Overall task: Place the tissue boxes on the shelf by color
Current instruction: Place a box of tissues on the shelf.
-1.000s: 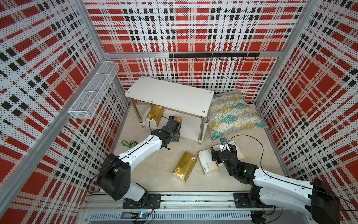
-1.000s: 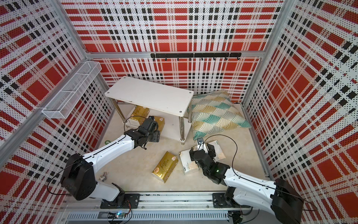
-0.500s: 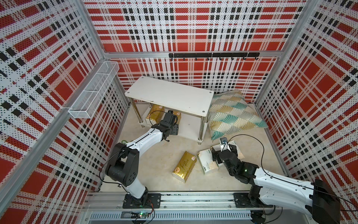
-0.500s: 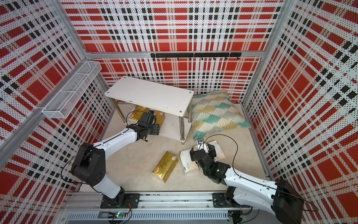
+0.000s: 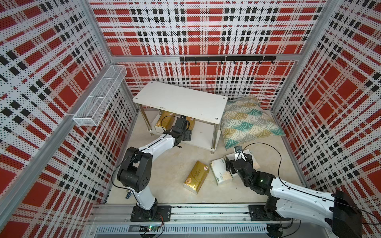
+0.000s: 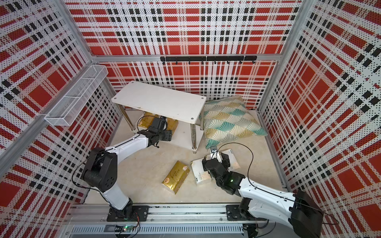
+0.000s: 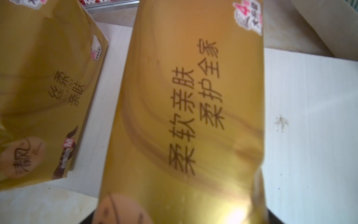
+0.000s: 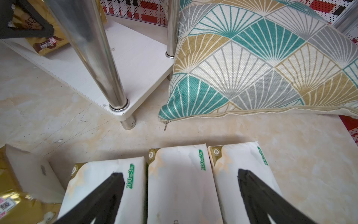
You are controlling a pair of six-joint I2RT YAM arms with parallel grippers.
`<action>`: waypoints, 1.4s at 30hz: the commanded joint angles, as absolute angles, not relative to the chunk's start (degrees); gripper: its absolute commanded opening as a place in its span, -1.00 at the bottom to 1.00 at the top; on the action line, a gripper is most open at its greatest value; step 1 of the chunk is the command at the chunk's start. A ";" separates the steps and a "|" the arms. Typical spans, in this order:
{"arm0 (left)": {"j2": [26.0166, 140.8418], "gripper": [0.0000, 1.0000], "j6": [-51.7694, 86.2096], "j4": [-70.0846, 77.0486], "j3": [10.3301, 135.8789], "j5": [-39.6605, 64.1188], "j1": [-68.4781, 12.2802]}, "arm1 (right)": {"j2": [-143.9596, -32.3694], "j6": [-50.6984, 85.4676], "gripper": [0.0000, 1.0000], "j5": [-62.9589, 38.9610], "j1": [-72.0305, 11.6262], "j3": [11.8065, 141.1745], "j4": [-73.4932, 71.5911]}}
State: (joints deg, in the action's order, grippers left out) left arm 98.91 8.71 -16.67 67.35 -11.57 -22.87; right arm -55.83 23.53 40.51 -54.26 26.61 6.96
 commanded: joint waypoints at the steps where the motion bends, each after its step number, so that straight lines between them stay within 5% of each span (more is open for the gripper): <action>1: 99.80 0.51 7.74 -14.41 69.17 -11.95 -22.42 | -54.63 24.23 1.00 40.88 -54.33 27.17 7.91; 42: 101.43 0.61 5.37 -15.36 67.68 -11.14 -20.30 | -55.43 24.60 1.00 40.55 -54.32 27.17 6.94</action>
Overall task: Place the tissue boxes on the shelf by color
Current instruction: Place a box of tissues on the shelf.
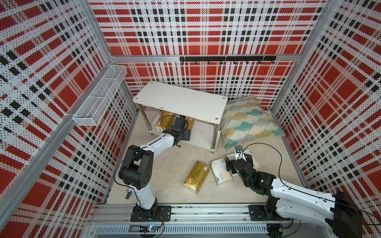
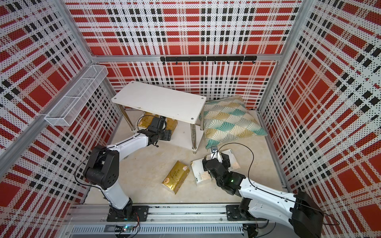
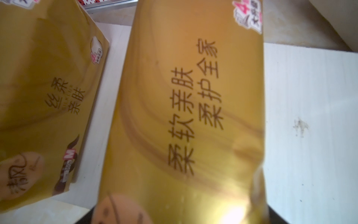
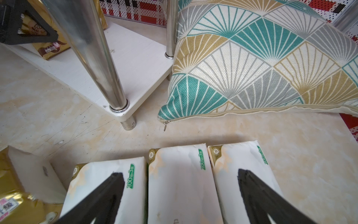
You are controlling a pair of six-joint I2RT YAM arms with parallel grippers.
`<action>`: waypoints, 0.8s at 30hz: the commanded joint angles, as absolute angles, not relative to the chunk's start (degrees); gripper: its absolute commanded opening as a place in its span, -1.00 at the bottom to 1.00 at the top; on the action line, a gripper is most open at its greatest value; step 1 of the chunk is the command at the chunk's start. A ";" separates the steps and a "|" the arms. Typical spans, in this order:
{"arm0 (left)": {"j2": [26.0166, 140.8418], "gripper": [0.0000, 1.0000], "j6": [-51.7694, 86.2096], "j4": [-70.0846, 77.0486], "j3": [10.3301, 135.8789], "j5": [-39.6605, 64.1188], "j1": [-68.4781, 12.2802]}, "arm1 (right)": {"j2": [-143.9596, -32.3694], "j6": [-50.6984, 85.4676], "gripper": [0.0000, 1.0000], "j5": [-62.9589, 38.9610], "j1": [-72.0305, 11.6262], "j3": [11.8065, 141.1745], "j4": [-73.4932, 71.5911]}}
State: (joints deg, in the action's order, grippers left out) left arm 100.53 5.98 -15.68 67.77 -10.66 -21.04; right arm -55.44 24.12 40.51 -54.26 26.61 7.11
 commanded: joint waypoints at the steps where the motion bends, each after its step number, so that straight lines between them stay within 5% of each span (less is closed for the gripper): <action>1: 101.38 0.61 5.35 -15.38 67.59 -11.30 -20.23 | -55.52 24.50 1.00 40.53 -54.37 27.16 6.89; 24: 99.17 0.61 1.85 -14.92 64.30 -5.97 -17.91 | -57.36 24.52 1.00 39.78 -54.37 27.70 5.89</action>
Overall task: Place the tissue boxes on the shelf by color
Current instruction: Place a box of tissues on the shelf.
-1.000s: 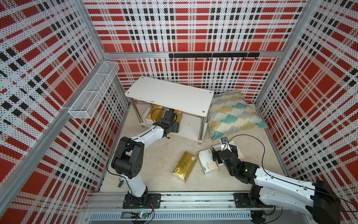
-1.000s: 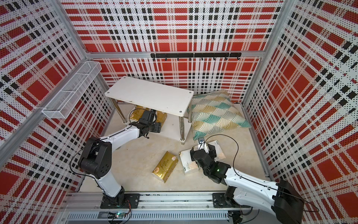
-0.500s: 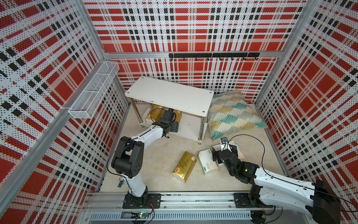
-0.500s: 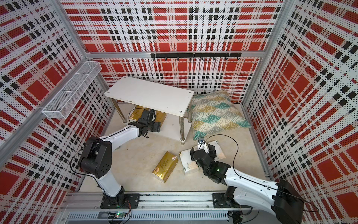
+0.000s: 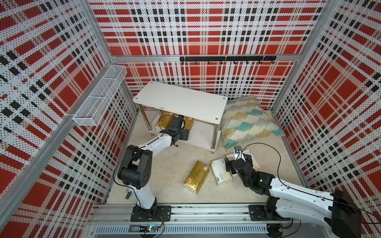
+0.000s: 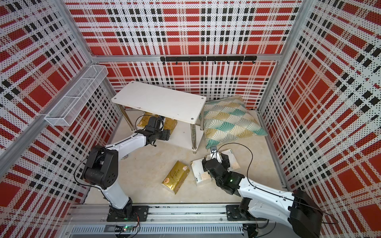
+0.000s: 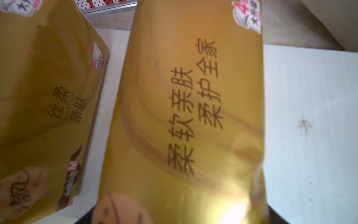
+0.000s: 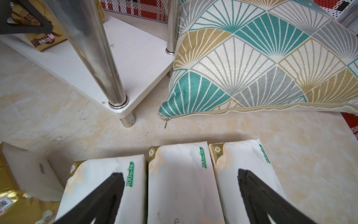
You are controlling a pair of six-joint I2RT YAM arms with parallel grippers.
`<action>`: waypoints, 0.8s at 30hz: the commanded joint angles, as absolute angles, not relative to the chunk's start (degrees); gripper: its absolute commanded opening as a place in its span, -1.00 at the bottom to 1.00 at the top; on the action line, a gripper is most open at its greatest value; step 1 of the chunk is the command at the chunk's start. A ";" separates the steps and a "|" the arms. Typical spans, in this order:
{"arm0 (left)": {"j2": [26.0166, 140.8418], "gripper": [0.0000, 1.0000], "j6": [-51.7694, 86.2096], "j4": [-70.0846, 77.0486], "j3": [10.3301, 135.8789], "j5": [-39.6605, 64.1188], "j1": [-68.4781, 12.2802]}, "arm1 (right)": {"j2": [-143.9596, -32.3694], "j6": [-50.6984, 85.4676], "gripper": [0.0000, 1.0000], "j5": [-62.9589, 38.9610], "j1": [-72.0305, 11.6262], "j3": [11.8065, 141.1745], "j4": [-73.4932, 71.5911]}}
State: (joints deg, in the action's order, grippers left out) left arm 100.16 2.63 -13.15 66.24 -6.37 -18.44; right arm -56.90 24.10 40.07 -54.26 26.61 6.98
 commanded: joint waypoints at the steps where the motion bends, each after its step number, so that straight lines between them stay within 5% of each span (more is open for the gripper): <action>1: 98.91 0.61 1.91 -14.94 64.04 -5.97 -17.93 | -57.46 24.61 1.00 39.80 -54.35 27.72 5.85; 10: 98.22 0.61 1.81 -15.16 63.88 -6.08 -17.93 | -57.74 24.61 1.00 39.48 -54.40 27.69 5.75; 24: 98.45 0.95 1.87 -14.85 64.25 -6.28 -17.93 | -56.57 24.86 1.00 39.86 -54.40 27.18 6.24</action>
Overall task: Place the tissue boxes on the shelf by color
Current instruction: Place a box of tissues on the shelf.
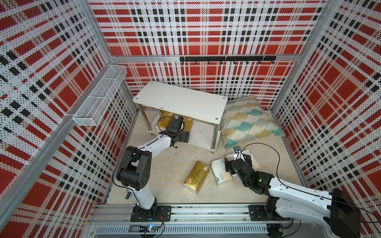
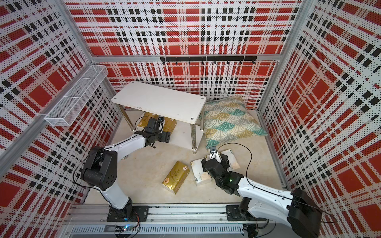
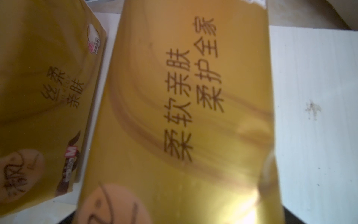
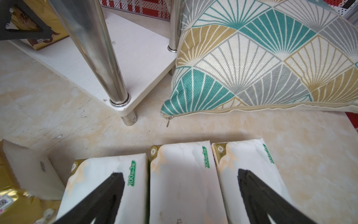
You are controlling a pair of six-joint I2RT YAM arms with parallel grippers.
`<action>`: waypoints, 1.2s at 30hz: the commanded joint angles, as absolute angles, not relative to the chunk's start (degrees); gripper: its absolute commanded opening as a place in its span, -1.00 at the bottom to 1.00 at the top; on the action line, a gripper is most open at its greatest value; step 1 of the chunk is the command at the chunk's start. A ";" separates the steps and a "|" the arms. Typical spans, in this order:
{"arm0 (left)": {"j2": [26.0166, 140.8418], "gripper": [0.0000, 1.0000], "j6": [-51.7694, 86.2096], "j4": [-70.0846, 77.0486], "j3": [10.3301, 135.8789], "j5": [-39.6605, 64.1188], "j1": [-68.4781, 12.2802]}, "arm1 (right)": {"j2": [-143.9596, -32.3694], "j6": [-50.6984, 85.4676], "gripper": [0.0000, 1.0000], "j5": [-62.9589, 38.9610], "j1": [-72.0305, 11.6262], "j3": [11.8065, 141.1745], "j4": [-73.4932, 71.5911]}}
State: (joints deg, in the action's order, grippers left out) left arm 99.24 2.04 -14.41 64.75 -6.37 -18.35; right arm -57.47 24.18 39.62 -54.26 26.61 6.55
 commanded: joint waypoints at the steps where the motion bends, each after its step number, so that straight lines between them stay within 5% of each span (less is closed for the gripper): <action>1: 98.12 0.96 1.93 -14.81 64.25 -6.29 -17.97 | -56.64 24.85 1.00 39.75 -54.39 27.25 6.16; 36: 84.42 0.98 5.41 -20.15 54.43 -6.39 -20.53 | -55.89 24.76 1.00 38.92 -54.40 27.07 5.90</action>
State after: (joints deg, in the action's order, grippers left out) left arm 87.11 4.16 -18.68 56.23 -6.42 -19.68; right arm -56.64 24.34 38.35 -54.26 26.61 6.55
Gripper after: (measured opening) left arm 0.990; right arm 0.999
